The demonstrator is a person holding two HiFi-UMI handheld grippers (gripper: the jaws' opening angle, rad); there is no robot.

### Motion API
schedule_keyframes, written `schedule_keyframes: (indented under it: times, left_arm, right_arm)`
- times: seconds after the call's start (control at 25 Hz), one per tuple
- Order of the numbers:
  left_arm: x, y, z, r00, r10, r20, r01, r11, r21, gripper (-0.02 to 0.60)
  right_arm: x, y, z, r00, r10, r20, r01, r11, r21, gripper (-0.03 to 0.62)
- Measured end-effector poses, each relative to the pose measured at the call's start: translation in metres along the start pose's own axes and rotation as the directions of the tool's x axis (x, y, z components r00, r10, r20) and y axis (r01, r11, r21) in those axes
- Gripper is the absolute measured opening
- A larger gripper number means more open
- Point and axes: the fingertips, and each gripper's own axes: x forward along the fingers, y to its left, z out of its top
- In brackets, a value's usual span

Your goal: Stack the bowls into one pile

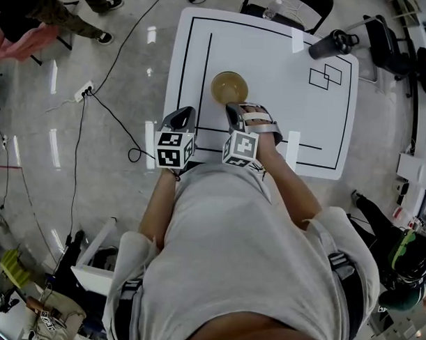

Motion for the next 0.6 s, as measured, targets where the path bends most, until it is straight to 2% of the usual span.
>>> schedule_keyframes:
  times: [0.6]
  left_arm:
    - [0.000, 0.009, -0.006, 1.000, 0.014, -0.005, -0.014, 1.000, -0.019, 0.002]
  right_arm:
    - [0.014, 0.003, -0.005, 1.000, 0.016, -0.021, -0.016, 1.000, 0.003, 0.017]
